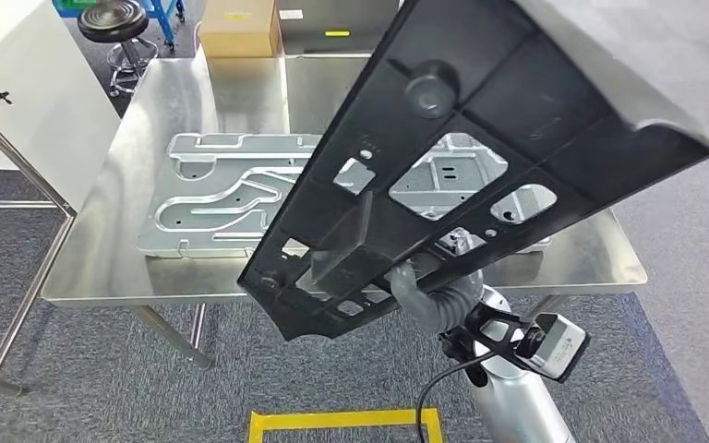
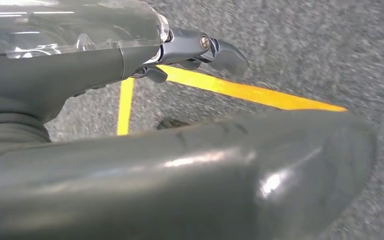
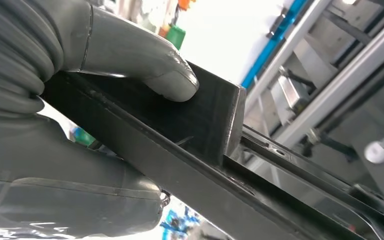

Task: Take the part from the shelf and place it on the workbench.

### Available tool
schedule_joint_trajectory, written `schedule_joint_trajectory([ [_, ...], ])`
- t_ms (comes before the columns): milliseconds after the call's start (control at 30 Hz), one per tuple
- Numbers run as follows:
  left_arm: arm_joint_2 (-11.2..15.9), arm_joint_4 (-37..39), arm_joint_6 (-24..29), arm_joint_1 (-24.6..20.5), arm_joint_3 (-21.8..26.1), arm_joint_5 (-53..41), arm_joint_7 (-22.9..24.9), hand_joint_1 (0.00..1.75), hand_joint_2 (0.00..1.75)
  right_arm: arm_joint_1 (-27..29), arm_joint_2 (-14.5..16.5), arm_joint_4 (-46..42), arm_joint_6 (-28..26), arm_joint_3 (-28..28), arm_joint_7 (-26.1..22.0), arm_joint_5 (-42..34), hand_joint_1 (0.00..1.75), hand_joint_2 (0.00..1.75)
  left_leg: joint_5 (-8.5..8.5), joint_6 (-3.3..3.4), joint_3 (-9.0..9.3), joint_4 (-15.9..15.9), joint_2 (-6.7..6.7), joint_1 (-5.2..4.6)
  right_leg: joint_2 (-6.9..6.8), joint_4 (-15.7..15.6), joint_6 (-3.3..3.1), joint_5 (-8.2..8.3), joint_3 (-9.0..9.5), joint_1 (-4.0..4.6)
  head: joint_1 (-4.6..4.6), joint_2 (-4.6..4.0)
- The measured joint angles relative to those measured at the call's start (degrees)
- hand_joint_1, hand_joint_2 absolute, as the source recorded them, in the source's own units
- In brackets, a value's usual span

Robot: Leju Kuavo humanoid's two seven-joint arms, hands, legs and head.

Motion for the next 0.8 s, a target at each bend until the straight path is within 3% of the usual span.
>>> schedule_joint_trajectory([
  [67, -0.2, 0.0, 0.0, -0.2, -0.3, 0.0, -0.1, 0.0, 0.0, 0.1, -0.5, -0.7, 0.0, -1.2, 0.0, -0.2, 1.75, 1.75, -1.02, -0.55, 0.87, -0.1, -0.06, -0.13, -0.03, -4.4, -0.79, 2.34, 1.11, 0.48, 0.03, 0.0],
  [200, -0.2, 0.0, 0.0, -0.4, -0.4, 0.0, -0.3, 0.0, 0.0, 0.5, -1.0, -3.1, -0.5, -2.9, 0.0, -0.2, 1.75, 1.75, -2.16, -1.79, 1.64, 1.2, 0.07, -0.23, 0.05, -5.7, -2.05, 1.69, 2.75, 0.28, 0.12, 0.0],
  [267, -0.2, 0.0, 0.1, -0.5, -0.5, -0.2, -0.4, 0.0, 0.0, 0.5, -1.2, -4.6, -1.0, -3.9, 0.0, -0.2, 1.75, 1.75, -3.95, -2.34, -0.69, 5.8, 0.16, -0.08, 0.0, -6.1, -2.52, 1.11, 4.02, 0.07, 0.12, 0.0],
  [367, -0.2, 0.0, 0.0, -0.5, -0.6, -0.4, -0.4, 0.0, 0.0, 0.4, -1.5, -6.3, -1.8, -6.1, 0.0, -0.1, 1.75, 1.75, -6.82, -2.89, -7.39, 15.3, 0.19, 0.02, 0.01, -6.1, -2.73, -0.25, 5.45, 0.07, 0.11, 0.0],
  [400, -0.2, 0.0, 0.0, -0.4, -0.7, -0.4, -0.5, 0.0, 0.0, 0.2, -1.6, -6.7, -2.2, -7.1, 0.0, 0.0, 1.75, 1.75, -6.24, -2.91, -8.62, 15.9, 0.19, 0.03, 0.05, -6.1, -2.68, -0.74, 6.1, 0.06, 0.11, 0.0],
  [433, -0.1, 0.0, -0.1, -0.3, -0.9, -0.4, -0.5, 0.0, 0.0, -0.2, -1.8, -6.9, -2.6, -8.2, 0.0, 0.1, 1.75, 1.75, -4.4, -2.83, -8.94, 14.3, 0.19, 0.03, 0.09, -6.0, -2.59, -1.27, 6.85, 0.03, 0.11, 0.0],
  [500, 0.0, 0.0, -0.1, -0.3, -1.5, -0.4, -0.7, 0.0, 0.0, -1.7, -2.3, -7.1, -3.3, -10.7, 0.1, 0.3, 1.75, 1.75, 1.51, -2.43, -7.92, 7.4, 0.19, -0.01, 0.13, -5.9, -2.27, -2.3, 8.16, -0.01, 0.12, 0.0],
  [567, 0.1, 0.0, -0.1, -0.2, -1.9, -0.5, -0.7, 0.0, 0.0, -4.0, -2.9, -7.0, -4.1, -13.4, 0.6, 0.8, 1.75, 1.75, 4.92, -1.77, -7.42, 2.3, 0.22, -0.32, 0.26, -5.8, -1.74, -2.99, 8.38, 0.01, 0.12, 0.0],
  [700, 0.3, 0.0, -0.1, -0.4, -2.4, -0.6, -1.0, 0.0, 0.0, -9.4, -5.2, -4.9, -8.7, -17.8, 3.0, 6.4, 1.75, 1.75, 5.25, -0.43, -7.25, 1.0, 0.19, -0.45, 0.26, -5.3, -0.26, -4.1, 8.0, -0.09, 0.11, 0.0],
  [733, 0.3, 0.0, -0.1, -0.5, -2.6, -0.5, -1.2, 0.0, 0.0, -11.1, -5.9, -3.9, -10.7, -18.3, 3.7, 8.9, 1.75, 1.75, 5.24, -0.13, -6.96, 0.6, 0.2, -0.34, 0.18, -4.0, 0.09, -4.89, 7.5, -0.14, 0.11, 0.0],
  [800, 0.4, 0.0, -0.2, -0.7, -2.9, -0.5, -1.5, 0.0, 0.0, -14.8, -7.4, -0.7, -15.7, -18.6, 5.6, 15.2, 1.75, 1.75, 5.09, 0.33, -6.5, 0.3, 0.22, -0.25, 0.02, 2.1, 0.72, -7.64, 4.35, -0.35, 0.11, 0.0],
])
